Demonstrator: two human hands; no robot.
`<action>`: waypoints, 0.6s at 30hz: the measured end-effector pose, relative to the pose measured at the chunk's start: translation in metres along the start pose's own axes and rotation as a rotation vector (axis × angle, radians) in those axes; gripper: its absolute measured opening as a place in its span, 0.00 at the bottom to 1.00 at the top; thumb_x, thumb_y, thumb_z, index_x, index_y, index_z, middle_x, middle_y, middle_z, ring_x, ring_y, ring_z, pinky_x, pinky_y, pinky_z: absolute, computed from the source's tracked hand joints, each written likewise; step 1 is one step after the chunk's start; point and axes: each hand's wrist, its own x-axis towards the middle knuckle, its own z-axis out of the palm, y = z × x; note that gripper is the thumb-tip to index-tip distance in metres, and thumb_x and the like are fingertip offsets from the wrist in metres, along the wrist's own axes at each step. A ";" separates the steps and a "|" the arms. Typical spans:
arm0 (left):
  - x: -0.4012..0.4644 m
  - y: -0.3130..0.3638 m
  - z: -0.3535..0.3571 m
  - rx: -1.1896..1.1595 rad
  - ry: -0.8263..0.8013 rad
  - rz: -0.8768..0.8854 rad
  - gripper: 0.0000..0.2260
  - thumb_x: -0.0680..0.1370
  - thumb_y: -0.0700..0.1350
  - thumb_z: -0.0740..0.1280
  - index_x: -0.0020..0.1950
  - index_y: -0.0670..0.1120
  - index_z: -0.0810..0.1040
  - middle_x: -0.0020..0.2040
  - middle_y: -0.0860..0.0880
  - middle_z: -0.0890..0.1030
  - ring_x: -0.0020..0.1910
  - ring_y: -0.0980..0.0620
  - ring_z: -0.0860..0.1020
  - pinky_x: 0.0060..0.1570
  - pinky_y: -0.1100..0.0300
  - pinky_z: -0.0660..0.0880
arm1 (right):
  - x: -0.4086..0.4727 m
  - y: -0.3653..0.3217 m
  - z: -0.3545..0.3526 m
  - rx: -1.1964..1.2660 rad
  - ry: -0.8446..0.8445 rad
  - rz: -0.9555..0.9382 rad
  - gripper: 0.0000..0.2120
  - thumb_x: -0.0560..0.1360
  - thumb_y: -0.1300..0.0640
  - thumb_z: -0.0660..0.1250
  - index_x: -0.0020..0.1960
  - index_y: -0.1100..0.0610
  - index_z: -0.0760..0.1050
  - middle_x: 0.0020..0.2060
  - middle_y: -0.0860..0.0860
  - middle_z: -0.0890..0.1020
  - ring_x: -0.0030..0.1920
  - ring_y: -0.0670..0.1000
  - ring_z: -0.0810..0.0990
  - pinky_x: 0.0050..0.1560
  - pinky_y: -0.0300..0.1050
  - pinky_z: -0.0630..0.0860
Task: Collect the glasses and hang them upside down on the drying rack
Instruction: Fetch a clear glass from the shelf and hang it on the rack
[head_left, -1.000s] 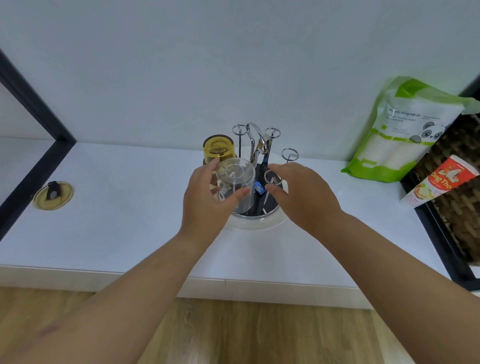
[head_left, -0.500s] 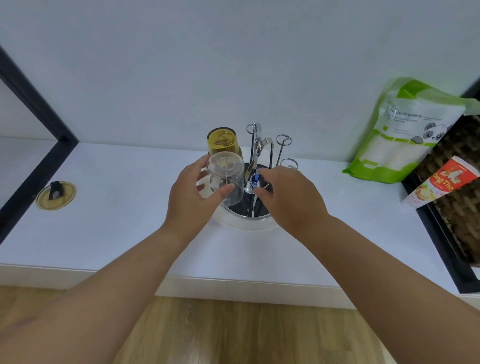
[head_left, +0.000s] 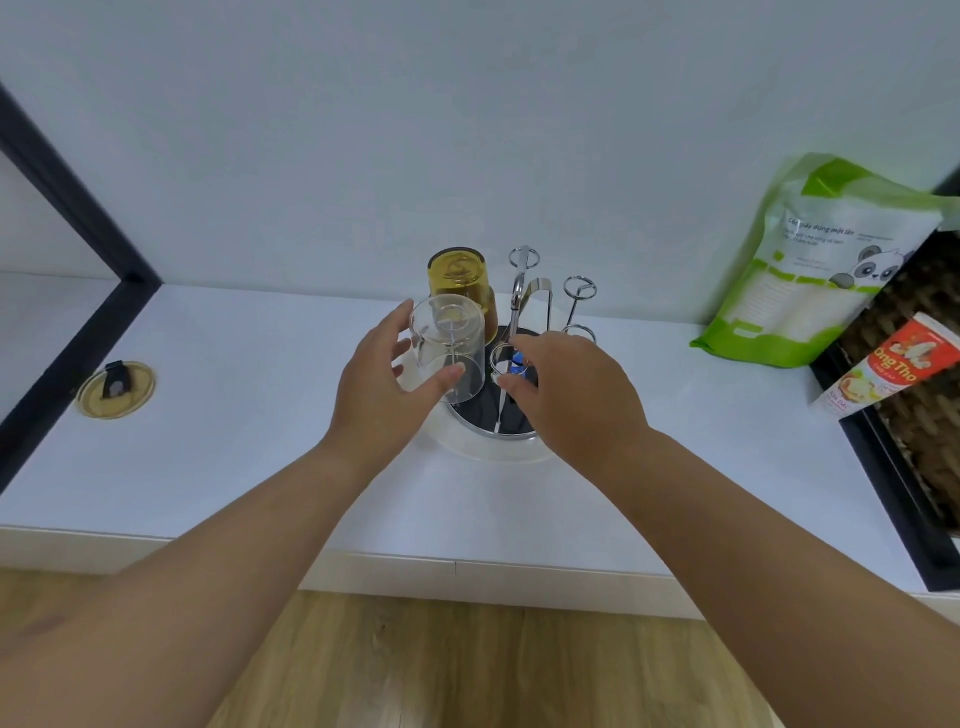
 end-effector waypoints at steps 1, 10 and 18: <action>0.000 -0.001 0.000 0.002 -0.006 -0.002 0.39 0.73 0.56 0.77 0.80 0.56 0.63 0.77 0.54 0.70 0.66 0.60 0.71 0.51 0.75 0.68 | 0.000 0.000 0.000 0.006 0.006 -0.002 0.17 0.83 0.47 0.65 0.67 0.54 0.79 0.53 0.52 0.84 0.55 0.55 0.81 0.50 0.45 0.73; -0.009 -0.001 -0.003 -0.038 -0.051 -0.033 0.44 0.72 0.64 0.74 0.82 0.61 0.55 0.81 0.58 0.62 0.75 0.57 0.67 0.65 0.59 0.70 | -0.003 0.013 -0.014 0.099 -0.027 0.005 0.23 0.78 0.43 0.71 0.69 0.54 0.78 0.54 0.52 0.84 0.50 0.51 0.76 0.49 0.42 0.67; -0.028 0.021 -0.026 0.027 -0.014 0.011 0.37 0.74 0.67 0.69 0.80 0.62 0.59 0.79 0.61 0.63 0.77 0.58 0.65 0.73 0.48 0.68 | -0.012 0.029 -0.048 0.197 0.008 0.087 0.27 0.77 0.46 0.75 0.73 0.54 0.76 0.62 0.51 0.83 0.59 0.52 0.80 0.57 0.41 0.70</action>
